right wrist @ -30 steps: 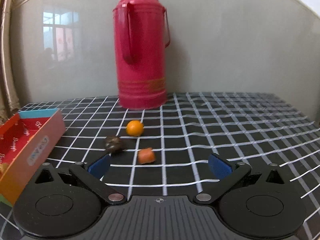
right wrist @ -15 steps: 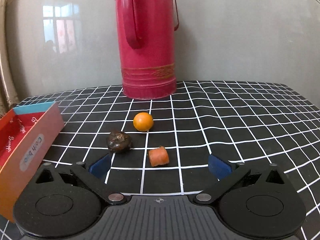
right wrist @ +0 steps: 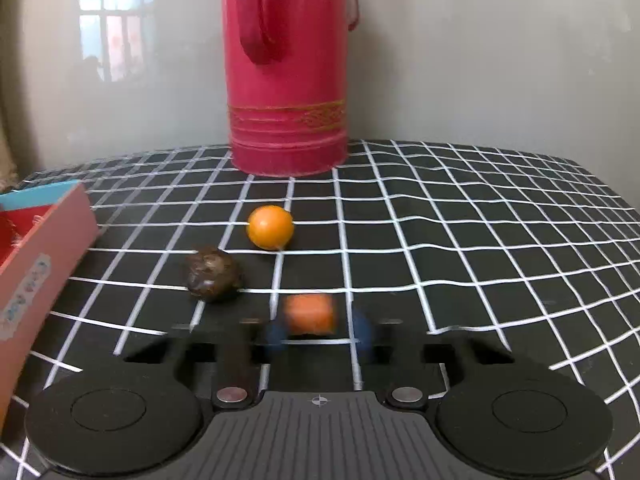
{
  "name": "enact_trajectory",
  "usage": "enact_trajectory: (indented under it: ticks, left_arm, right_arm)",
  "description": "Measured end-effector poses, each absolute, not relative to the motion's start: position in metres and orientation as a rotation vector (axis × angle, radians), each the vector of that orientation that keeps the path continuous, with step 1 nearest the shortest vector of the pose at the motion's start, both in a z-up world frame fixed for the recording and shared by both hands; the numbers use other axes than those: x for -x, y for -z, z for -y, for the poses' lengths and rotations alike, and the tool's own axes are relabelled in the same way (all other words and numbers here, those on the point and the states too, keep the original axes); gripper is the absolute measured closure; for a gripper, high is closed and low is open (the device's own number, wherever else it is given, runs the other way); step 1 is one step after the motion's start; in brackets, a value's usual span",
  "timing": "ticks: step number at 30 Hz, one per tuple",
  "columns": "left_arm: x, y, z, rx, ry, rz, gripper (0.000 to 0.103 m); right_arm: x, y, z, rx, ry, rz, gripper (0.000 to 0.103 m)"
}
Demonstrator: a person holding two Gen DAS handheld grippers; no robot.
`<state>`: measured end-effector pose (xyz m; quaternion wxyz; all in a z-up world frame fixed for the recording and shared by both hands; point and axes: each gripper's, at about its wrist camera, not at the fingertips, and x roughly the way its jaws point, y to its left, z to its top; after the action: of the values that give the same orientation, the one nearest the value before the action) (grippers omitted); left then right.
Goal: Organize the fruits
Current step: 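Lower the right gripper onto a carrot piece and close it, then carry the carrot piece over the red box and open the right gripper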
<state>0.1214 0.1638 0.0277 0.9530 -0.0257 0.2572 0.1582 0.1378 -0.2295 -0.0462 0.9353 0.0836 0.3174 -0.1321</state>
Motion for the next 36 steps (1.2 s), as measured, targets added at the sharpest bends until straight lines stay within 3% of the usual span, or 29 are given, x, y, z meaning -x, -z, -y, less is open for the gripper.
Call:
enact_trajectory:
  ticks: [20, 36]
  left_arm:
    - [-0.124, -0.019, -0.178, 0.107, -0.371, -0.59, 0.018]
    - [-0.124, -0.019, -0.176, 0.107, -0.37, -0.596, 0.018]
  right_arm:
    - [-0.105, -0.006, 0.15, -0.2, -0.171, -0.404, 0.08]
    - [-0.094, 0.002, 0.087, -0.076, -0.432, -0.419, 0.08]
